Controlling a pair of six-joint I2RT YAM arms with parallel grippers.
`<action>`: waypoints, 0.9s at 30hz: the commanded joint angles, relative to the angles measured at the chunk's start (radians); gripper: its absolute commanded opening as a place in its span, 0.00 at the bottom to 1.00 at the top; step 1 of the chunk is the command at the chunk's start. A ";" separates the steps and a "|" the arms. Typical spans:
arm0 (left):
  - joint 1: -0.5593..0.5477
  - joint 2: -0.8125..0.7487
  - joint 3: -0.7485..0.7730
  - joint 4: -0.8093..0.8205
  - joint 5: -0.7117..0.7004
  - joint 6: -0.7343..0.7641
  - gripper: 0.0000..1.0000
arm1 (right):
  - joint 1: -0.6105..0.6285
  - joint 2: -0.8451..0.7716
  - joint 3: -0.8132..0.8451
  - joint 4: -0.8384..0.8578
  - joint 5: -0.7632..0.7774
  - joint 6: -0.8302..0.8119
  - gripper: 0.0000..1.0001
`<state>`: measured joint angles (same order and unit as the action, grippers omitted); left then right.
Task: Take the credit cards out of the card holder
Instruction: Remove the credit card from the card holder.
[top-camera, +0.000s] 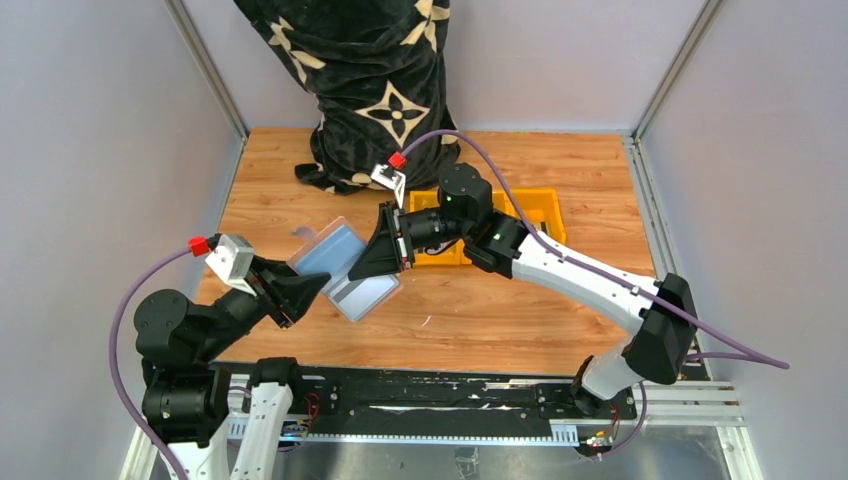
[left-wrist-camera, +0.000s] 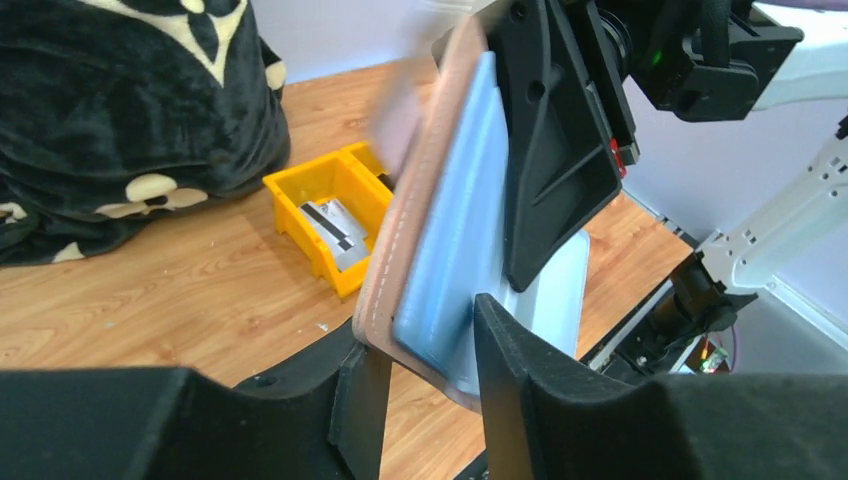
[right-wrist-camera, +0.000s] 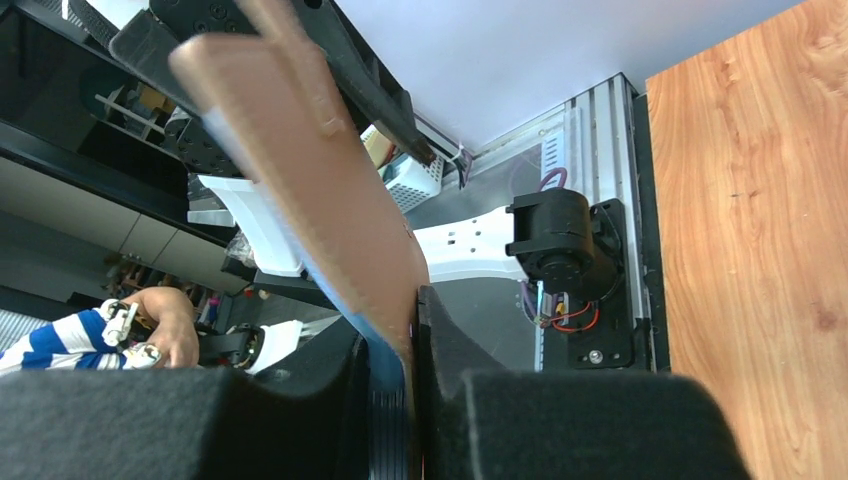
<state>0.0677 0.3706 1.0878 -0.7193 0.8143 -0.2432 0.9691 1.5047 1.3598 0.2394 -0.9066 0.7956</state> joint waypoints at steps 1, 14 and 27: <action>-0.003 -0.008 0.004 0.010 -0.057 0.018 0.39 | 0.029 -0.008 0.031 0.038 -0.015 0.057 0.00; -0.002 -0.015 -0.002 0.049 -0.129 -0.005 0.02 | 0.051 0.005 0.006 0.097 -0.046 0.153 0.00; -0.003 -0.029 -0.041 0.052 -0.008 0.025 0.35 | 0.050 0.079 -0.026 0.415 -0.022 0.482 0.00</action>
<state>0.0647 0.3325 1.0672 -0.6720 0.7422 -0.1814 0.9951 1.5917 1.3300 0.5076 -0.8917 1.1942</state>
